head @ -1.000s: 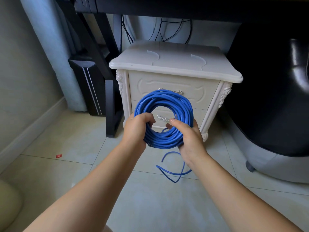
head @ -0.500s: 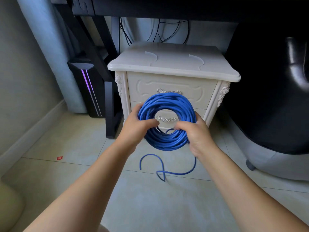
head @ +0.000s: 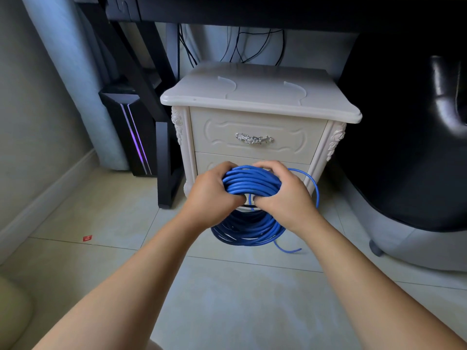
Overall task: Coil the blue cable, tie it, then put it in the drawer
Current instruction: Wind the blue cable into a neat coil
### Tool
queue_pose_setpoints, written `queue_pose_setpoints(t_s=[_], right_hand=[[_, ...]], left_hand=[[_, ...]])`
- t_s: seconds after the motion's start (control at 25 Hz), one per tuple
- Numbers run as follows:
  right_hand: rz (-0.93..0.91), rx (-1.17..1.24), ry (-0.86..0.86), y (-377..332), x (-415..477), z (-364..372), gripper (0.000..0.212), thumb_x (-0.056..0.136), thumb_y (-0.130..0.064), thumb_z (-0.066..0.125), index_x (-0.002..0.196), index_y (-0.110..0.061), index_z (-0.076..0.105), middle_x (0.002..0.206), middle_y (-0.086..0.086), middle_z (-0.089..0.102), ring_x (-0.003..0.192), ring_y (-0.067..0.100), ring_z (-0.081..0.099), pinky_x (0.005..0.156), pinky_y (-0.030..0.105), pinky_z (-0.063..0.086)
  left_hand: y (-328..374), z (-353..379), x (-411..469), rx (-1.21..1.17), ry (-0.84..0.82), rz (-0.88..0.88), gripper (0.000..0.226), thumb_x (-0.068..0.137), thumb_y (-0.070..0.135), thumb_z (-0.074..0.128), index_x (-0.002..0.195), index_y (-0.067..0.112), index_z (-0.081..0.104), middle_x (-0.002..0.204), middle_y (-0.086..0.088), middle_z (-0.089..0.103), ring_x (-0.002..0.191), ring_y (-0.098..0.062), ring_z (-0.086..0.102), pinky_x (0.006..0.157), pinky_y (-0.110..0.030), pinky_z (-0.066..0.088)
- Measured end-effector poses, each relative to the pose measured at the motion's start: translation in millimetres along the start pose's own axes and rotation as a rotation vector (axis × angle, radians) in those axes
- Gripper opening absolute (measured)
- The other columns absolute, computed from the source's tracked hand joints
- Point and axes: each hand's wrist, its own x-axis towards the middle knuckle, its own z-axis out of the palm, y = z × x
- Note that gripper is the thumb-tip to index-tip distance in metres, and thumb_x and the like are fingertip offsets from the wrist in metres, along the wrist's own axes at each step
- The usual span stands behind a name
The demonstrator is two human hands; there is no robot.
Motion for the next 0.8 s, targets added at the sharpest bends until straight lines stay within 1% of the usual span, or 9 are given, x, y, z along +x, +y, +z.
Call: queue_pose_setpoints(t_s=[0.12,0.2,0.28,0.36,0.4,0.48,0.56,0.68,0.8], right_hand=[[0.047,0.171,-0.008,-2,1,-8,0.053,0.074,-0.004,0.075,0.113,-0.037,0.059,0.100,-0.015,0.067,0.081,0.001,0.065,0.069,0.013,0.050],[0.103,0.315,-0.040,-1,0,-10,0.047,0.077,-0.003,0.076,0.110,-0.033,0.061,0.098,-0.012,0.070,0.080,0.001,0.067,0.070,0.014,0.050],[0.145,0.437,-0.054,3,-1,-10,0.045,0.077,-0.004,0.078,0.113,-0.025,0.062,0.097,-0.007,0.071,0.084,0.005,0.069,0.074,0.019,0.052],[0.194,0.564,-0.039,8,0,-8,0.048,0.075,-0.008,0.080,0.118,-0.021,0.061,0.100,-0.002,0.072,0.093,0.016,0.071,0.085,0.031,0.056],[0.228,0.636,-0.030,9,0,-5,0.048,0.075,-0.008,0.079,0.118,-0.020,0.060,0.100,0.001,0.072,0.093,0.021,0.071,0.088,0.038,0.056],[0.295,0.762,-0.017,9,-2,4,0.044,0.080,-0.004,0.073,0.118,-0.019,0.057,0.093,0.001,0.071,0.086,0.023,0.070,0.085,0.044,0.054],[0.321,0.847,0.012,8,-4,16,0.039,0.082,0.000,0.069,0.113,-0.020,0.057,0.086,0.001,0.070,0.082,0.022,0.068,0.080,0.043,0.055],[0.330,0.930,0.062,8,-3,23,0.033,0.081,0.004,0.068,0.104,-0.019,0.059,0.085,0.005,0.068,0.083,0.027,0.067,0.086,0.049,0.054],[0.354,0.865,0.137,11,2,19,0.039,0.064,0.001,0.072,0.097,-0.016,0.060,0.083,0.010,0.062,0.086,0.033,0.065,0.092,0.055,0.051]], left_hand=[[2,0,2,-0.194,0.030,-0.110,0.037,0.068,-0.002,0.068,0.094,0.024,0.065,0.068,0.009,0.063,0.055,-0.007,0.055,0.055,-0.021,0.045],[1,-1,2,-0.319,0.051,-0.179,0.038,0.069,-0.005,0.068,0.094,0.023,0.066,0.067,0.006,0.063,0.056,-0.010,0.055,0.055,-0.023,0.045],[0,-2,4,-0.417,0.083,-0.234,0.036,0.069,-0.006,0.066,0.095,0.019,0.068,0.065,0.004,0.059,0.057,-0.014,0.051,0.056,-0.027,0.043],[0,-4,6,-0.532,0.130,-0.278,0.030,0.069,-0.009,0.063,0.091,0.012,0.066,0.063,-0.001,0.055,0.058,-0.018,0.048,0.059,-0.030,0.040],[0,-4,7,-0.596,0.155,-0.303,0.027,0.069,-0.009,0.062,0.087,0.011,0.065,0.062,-0.003,0.054,0.060,-0.019,0.048,0.061,-0.032,0.040],[1,0,5,-0.750,0.206,-0.369,0.023,0.071,-0.007,0.060,0.082,0.012,0.063,0.060,-0.003,0.054,0.060,-0.022,0.051,0.067,-0.037,0.046],[2,4,4,-0.872,0.246,-0.422,0.019,0.075,-0.006,0.059,0.082,0.012,0.061,0.055,0.000,0.054,0.057,-0.020,0.052,0.071,-0.041,0.048],[1,10,0,-0.899,0.226,-0.425,0.018,0.079,-0.004,0.059,0.081,0.013,0.061,0.057,0.000,0.055,0.060,-0.019,0.052,0.074,-0.040,0.046],[-1,11,-3,-0.967,0.118,-0.446,0.016,0.082,-0.004,0.060,0.086,0.012,0.063,0.070,-0.005,0.062,0.072,-0.020,0.060,0.080,-0.044,0.047]])
